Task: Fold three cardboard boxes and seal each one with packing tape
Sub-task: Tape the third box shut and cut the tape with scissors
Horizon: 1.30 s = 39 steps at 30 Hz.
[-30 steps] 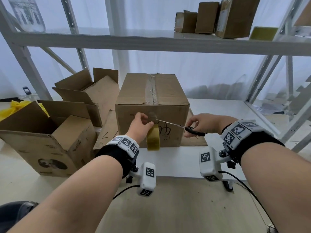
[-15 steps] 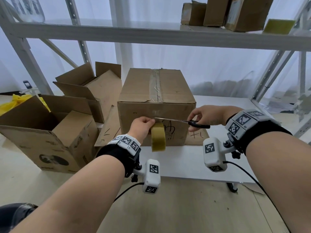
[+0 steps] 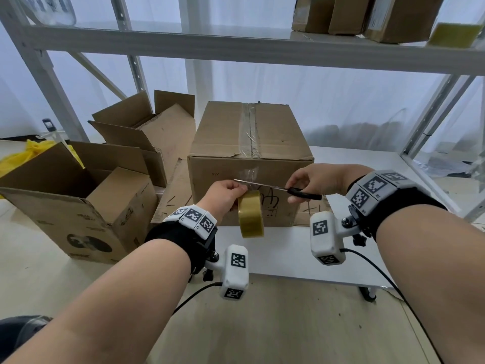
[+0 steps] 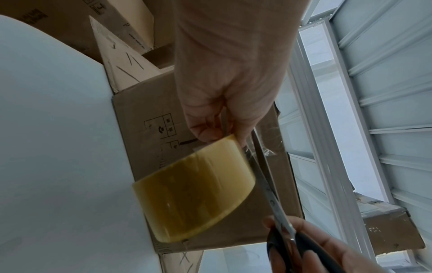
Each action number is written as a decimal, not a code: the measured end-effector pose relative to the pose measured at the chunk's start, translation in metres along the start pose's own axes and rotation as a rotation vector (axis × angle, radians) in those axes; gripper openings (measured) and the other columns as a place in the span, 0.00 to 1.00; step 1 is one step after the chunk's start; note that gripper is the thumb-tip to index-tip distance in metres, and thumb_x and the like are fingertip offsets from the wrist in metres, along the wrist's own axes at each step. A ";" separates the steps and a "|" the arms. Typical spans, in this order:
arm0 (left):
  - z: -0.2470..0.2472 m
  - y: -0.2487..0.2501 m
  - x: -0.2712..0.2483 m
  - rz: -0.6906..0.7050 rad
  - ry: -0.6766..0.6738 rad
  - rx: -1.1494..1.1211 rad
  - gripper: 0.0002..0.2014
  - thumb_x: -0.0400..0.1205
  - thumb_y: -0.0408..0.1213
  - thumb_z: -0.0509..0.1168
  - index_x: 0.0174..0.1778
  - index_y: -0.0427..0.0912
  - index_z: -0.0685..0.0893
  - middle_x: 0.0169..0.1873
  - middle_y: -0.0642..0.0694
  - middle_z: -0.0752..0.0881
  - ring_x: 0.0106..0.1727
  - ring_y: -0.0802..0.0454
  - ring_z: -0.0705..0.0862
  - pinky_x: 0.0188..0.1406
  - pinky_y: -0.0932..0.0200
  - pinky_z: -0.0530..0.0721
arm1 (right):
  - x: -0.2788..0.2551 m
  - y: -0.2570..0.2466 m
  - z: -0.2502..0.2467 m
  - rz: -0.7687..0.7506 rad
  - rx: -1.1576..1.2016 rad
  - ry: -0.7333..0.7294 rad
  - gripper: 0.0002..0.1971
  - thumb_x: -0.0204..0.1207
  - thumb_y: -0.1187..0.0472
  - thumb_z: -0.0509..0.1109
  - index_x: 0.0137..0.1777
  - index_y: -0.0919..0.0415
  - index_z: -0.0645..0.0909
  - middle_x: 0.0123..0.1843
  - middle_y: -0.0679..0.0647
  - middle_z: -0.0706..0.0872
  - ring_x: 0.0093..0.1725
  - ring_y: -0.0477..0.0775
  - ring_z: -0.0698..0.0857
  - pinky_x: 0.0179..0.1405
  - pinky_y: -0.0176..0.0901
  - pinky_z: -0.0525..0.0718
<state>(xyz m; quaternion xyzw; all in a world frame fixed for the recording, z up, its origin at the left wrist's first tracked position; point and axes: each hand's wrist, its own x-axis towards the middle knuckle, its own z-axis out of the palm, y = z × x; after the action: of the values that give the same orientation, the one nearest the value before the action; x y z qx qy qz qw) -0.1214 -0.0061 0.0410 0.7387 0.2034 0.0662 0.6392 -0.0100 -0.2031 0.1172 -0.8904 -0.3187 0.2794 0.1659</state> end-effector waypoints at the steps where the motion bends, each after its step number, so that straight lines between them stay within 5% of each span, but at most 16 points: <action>1: 0.000 0.000 -0.001 0.002 0.002 0.003 0.06 0.84 0.36 0.65 0.46 0.37 0.82 0.35 0.44 0.81 0.33 0.52 0.79 0.27 0.65 0.79 | 0.001 0.000 0.001 -0.004 0.000 0.006 0.21 0.65 0.45 0.81 0.56 0.48 0.84 0.52 0.51 0.88 0.51 0.49 0.84 0.66 0.50 0.80; 9: 0.002 0.004 0.000 0.000 0.043 0.018 0.08 0.83 0.35 0.66 0.38 0.39 0.82 0.31 0.45 0.81 0.29 0.55 0.78 0.20 0.70 0.76 | -0.006 -0.002 0.000 -0.043 0.016 0.066 0.18 0.65 0.51 0.82 0.54 0.54 0.86 0.40 0.49 0.87 0.39 0.47 0.83 0.52 0.45 0.83; 15: 0.001 -0.008 -0.003 -0.002 0.106 0.144 0.09 0.80 0.36 0.70 0.35 0.41 0.82 0.35 0.45 0.84 0.38 0.50 0.82 0.44 0.53 0.85 | -0.007 -0.004 0.004 -0.031 -0.019 0.018 0.16 0.66 0.55 0.83 0.52 0.56 0.86 0.35 0.50 0.88 0.31 0.43 0.84 0.35 0.32 0.81; 22: -0.001 -0.021 -0.012 0.039 0.148 0.320 0.05 0.80 0.36 0.69 0.38 0.47 0.83 0.41 0.48 0.86 0.49 0.46 0.84 0.57 0.45 0.85 | -0.011 0.024 0.023 0.056 0.161 -0.008 0.16 0.69 0.55 0.81 0.55 0.56 0.83 0.36 0.53 0.88 0.33 0.45 0.85 0.42 0.39 0.84; 29: 0.039 -0.022 -0.022 0.130 -0.028 0.417 0.01 0.81 0.36 0.68 0.45 0.46 0.83 0.46 0.50 0.85 0.52 0.50 0.82 0.58 0.48 0.83 | -0.044 0.093 0.038 0.298 0.105 0.014 0.15 0.71 0.51 0.79 0.53 0.57 0.83 0.40 0.56 0.90 0.35 0.50 0.84 0.34 0.37 0.78; 32: 0.073 -0.014 -0.026 0.184 -0.136 0.498 0.04 0.82 0.37 0.67 0.50 0.44 0.83 0.50 0.48 0.84 0.53 0.51 0.81 0.56 0.52 0.83 | -0.056 0.125 0.041 0.431 -0.025 0.141 0.16 0.71 0.50 0.79 0.48 0.63 0.86 0.33 0.56 0.88 0.32 0.52 0.84 0.30 0.38 0.78; 35: 0.110 -0.004 -0.026 0.246 -0.228 0.608 0.06 0.82 0.39 0.66 0.53 0.44 0.81 0.54 0.50 0.79 0.54 0.54 0.78 0.55 0.58 0.78 | -0.065 0.153 0.048 0.526 -0.144 0.248 0.16 0.75 0.52 0.74 0.33 0.66 0.83 0.23 0.53 0.85 0.30 0.53 0.88 0.33 0.39 0.81; 39: 0.160 0.009 -0.017 0.362 -0.306 0.706 0.08 0.83 0.41 0.65 0.55 0.44 0.82 0.63 0.48 0.76 0.56 0.50 0.76 0.62 0.49 0.78 | -0.066 0.185 0.057 0.580 -0.076 0.300 0.16 0.75 0.56 0.74 0.32 0.67 0.79 0.23 0.55 0.84 0.25 0.54 0.86 0.35 0.46 0.88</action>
<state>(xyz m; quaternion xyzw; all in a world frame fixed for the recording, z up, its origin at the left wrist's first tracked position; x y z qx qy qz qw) -0.0777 -0.1601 0.0242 0.9373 -0.0165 -0.0068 0.3479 0.0009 -0.3773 0.0103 -0.9808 -0.0340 0.1686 0.0914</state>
